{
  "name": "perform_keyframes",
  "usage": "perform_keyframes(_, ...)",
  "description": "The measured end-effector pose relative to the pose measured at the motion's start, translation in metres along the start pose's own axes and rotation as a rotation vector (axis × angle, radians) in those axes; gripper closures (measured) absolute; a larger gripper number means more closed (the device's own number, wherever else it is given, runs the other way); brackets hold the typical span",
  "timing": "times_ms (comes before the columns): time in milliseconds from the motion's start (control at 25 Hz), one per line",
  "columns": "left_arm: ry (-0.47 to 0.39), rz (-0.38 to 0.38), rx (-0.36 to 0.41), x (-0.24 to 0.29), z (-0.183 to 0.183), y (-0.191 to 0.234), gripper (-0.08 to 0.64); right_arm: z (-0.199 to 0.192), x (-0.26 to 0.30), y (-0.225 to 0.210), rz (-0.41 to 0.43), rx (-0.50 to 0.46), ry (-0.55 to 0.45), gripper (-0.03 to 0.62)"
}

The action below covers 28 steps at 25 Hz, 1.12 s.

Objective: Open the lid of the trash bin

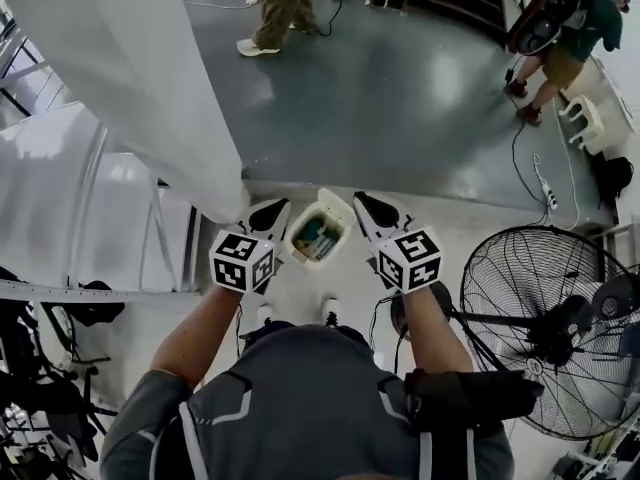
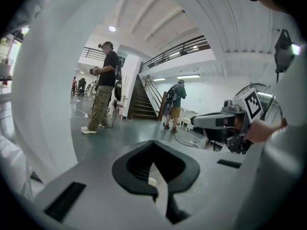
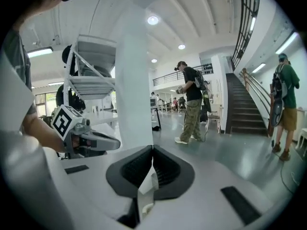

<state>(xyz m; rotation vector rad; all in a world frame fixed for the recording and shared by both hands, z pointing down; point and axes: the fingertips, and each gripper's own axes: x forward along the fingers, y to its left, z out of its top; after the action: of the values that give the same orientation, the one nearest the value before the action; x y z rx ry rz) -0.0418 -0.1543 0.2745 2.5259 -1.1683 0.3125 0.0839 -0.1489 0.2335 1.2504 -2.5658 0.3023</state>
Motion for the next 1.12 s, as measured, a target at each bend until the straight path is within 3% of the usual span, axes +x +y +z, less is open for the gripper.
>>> perform_keyframes(240, -0.048, -0.024, 0.087, -0.027, 0.056, -0.004, 0.552, 0.065, -0.025, -0.007, -0.029, -0.043, -0.101, 0.565)
perform_keyframes(360, -0.080, 0.011, 0.183, -0.039, 0.083, -0.004, 0.552, 0.091, -0.040, -0.015, -0.057, -0.072, -0.150, 0.565)
perform_keyframes(600, -0.207, 0.099, 0.247, -0.071, 0.149, 0.001, 0.552, 0.136, -0.080, -0.034, -0.151, -0.105, -0.253, 0.565)
perform_keyframes(720, -0.274, 0.157, 0.248, -0.083, 0.175, 0.015, 0.552, 0.153, -0.086, -0.039, -0.163, -0.089, -0.298, 0.565)
perform_keyframes(880, -0.338, 0.148, 0.204, -0.096, 0.191, 0.016, 0.552, 0.161, -0.096, -0.045, -0.201, -0.092, -0.309, 0.565)
perform_keyframes(1120, -0.373, 0.164, 0.237, -0.102, 0.200, 0.011, 0.552, 0.158, -0.101, -0.047, -0.228, -0.078, -0.312, 0.566)
